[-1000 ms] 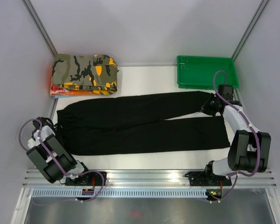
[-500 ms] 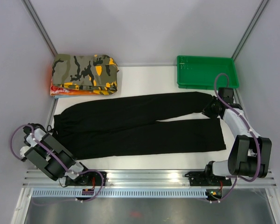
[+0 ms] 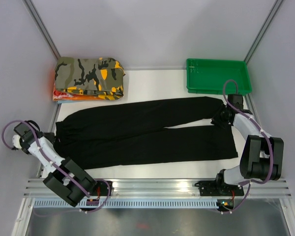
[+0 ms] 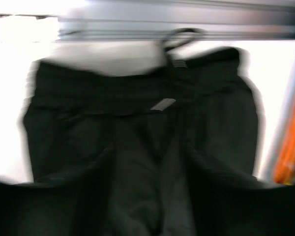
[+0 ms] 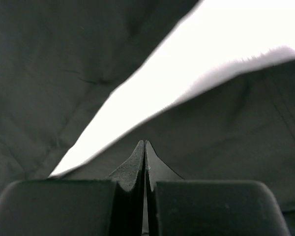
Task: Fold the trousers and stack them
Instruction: Flatten the trousers out, then fold the trousers
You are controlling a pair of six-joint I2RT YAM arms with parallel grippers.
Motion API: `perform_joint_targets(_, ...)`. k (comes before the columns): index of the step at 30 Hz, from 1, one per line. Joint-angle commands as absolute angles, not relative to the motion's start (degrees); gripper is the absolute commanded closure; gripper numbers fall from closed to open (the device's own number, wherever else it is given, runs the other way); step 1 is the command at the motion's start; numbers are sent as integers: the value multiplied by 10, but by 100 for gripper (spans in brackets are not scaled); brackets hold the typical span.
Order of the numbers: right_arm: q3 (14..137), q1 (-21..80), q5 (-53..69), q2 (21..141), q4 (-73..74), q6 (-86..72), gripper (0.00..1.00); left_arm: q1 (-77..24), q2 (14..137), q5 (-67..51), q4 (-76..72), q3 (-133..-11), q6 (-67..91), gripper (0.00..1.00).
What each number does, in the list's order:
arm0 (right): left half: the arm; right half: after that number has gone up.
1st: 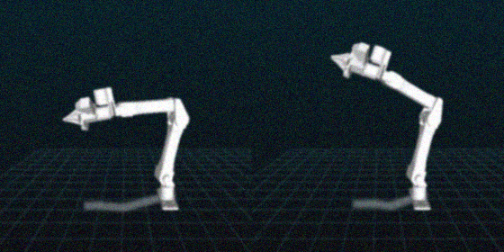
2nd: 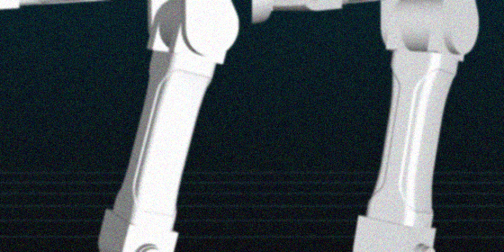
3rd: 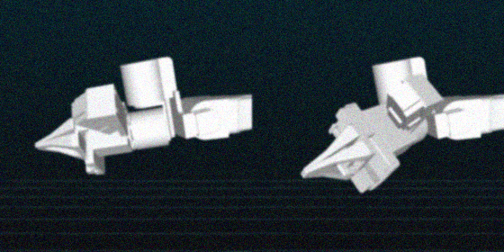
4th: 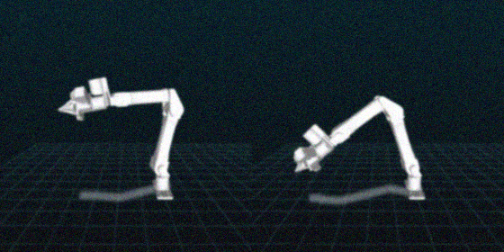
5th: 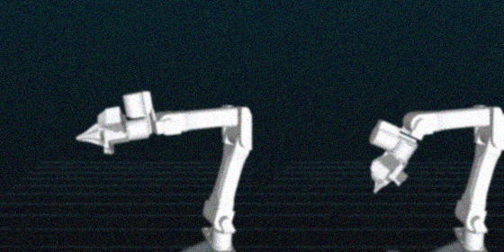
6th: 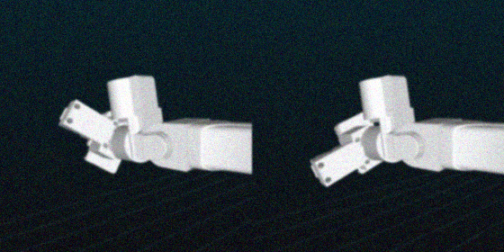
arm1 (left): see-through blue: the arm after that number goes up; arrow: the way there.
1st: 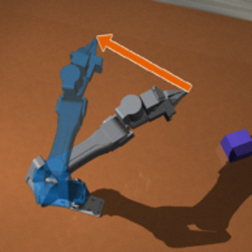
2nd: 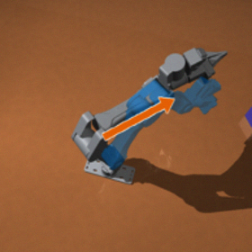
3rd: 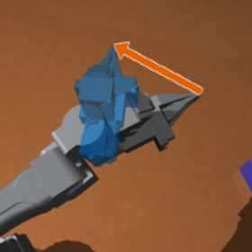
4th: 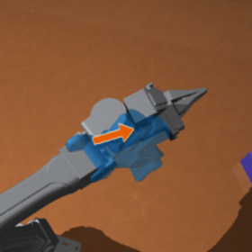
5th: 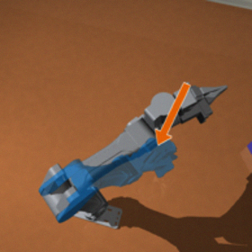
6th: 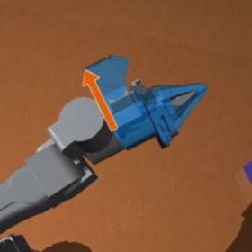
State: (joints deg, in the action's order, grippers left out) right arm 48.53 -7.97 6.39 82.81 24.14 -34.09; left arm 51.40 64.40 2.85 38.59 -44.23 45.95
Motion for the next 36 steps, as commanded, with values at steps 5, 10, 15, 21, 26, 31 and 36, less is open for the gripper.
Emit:
perform_joint_targets(5,466,-76,4,812,246,-326,96,411,613,-86,303,-523,386,25)
perform_joint_targets(10,503,-95,-3,848,226,-329,98,268,668,-88,265,-611,316,21)
perform_joint_targets(15,636,-95,31,924,206,-308,85,196,772,-78,292,-684,292,22)
perform_joint_targets(21,732,-94,27,1011,173,-304,28,183,806,12,290,-691,276,21)
perform_joint_targets(26,753,-93,19,1087,170,-273,20,185,845,56,301,-733,253,13)
perform_joint_targets(31,789,-94,-25,1122,191,-243,17,185,884,24,298,-735,264,12)
perform_joint_targets(36,814,-93,-60,1153,221,-221,19,185,889,18,281,-709,268,12)
